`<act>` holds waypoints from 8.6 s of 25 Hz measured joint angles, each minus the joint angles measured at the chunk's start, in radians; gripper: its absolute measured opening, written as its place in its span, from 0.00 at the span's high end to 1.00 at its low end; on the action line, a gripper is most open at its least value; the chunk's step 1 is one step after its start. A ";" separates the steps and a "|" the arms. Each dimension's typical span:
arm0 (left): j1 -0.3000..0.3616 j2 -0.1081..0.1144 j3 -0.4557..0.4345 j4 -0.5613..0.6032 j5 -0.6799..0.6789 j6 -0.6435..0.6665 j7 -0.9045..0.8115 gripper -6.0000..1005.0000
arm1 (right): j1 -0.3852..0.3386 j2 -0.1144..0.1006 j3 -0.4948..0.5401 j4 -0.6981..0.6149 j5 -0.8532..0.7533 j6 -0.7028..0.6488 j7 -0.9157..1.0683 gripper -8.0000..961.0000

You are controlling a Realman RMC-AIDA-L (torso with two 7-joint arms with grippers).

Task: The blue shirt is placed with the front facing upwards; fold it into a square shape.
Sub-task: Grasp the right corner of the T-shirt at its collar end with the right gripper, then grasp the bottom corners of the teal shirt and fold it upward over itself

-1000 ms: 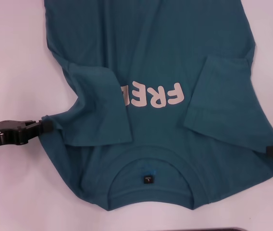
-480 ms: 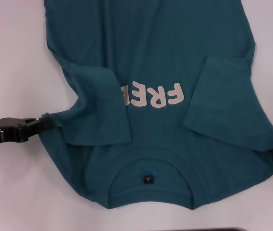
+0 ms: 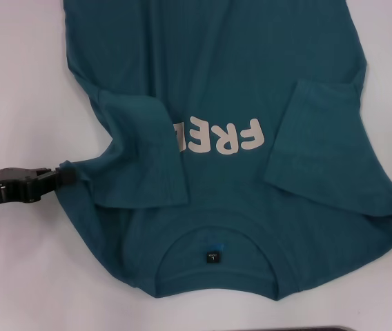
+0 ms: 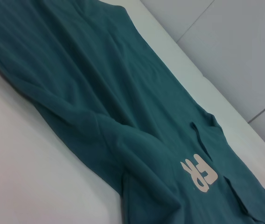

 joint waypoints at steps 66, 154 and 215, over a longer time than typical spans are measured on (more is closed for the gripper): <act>0.139 0.068 -0.036 0.009 0.083 0.105 -0.144 0.99 | -0.209 0.002 0.086 -0.055 0.223 0.017 -0.349 0.94; -0.303 0.086 -0.125 0.012 0.073 -0.100 -0.215 0.99 | 0.021 -0.042 0.064 -0.071 0.397 -0.186 -0.326 0.92; -0.519 0.075 -0.118 0.091 0.060 -0.580 -0.225 0.99 | 0.306 -0.030 -0.137 -0.109 0.407 -0.772 -0.357 0.91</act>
